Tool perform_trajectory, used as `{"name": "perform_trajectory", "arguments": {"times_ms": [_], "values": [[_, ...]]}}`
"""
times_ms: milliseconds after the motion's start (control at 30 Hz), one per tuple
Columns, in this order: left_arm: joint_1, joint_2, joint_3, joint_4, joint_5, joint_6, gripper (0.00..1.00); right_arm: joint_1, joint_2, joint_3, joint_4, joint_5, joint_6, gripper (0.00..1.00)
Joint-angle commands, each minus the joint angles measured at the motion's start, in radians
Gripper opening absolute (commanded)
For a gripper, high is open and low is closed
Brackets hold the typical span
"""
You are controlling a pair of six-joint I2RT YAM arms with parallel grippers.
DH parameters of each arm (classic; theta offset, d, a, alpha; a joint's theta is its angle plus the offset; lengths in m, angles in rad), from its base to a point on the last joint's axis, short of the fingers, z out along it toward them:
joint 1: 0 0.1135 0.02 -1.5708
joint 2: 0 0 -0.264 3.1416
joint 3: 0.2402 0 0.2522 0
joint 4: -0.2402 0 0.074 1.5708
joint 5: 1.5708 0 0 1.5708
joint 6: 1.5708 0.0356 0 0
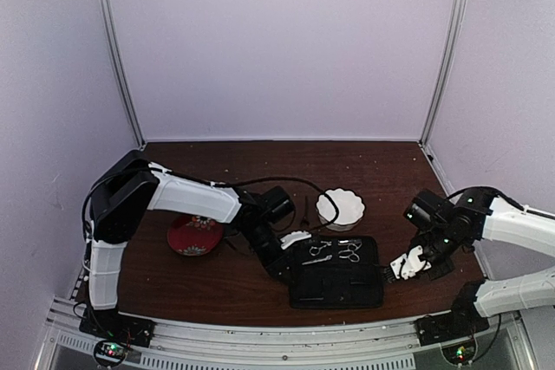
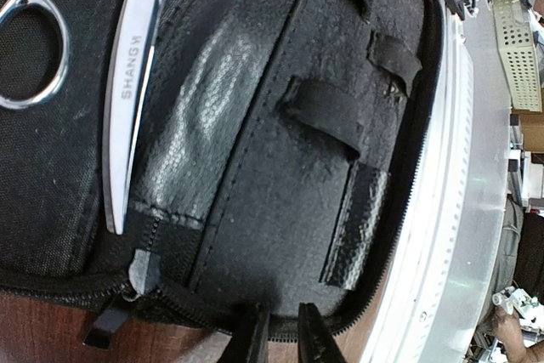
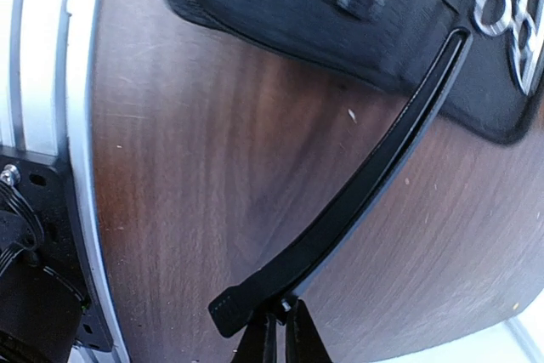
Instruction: Sort the hair-cutting tools
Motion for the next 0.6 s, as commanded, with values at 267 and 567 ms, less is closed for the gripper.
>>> {"name": "perform_trajectory", "arguments": {"times_ms": [267, 567], "values": [[-0.001, 0.04, -0.003, -0.028, -0.158, -0.018, 0.16, 0.194, 0.125, 0.053, 0.007, 0.047, -0.113, 0.0], [-0.001, 0.038, -0.005, -0.022, -0.175, -0.023, 0.16, 0.266, 0.244, 0.087, 0.053, 0.055, -0.125, 0.0]]}}
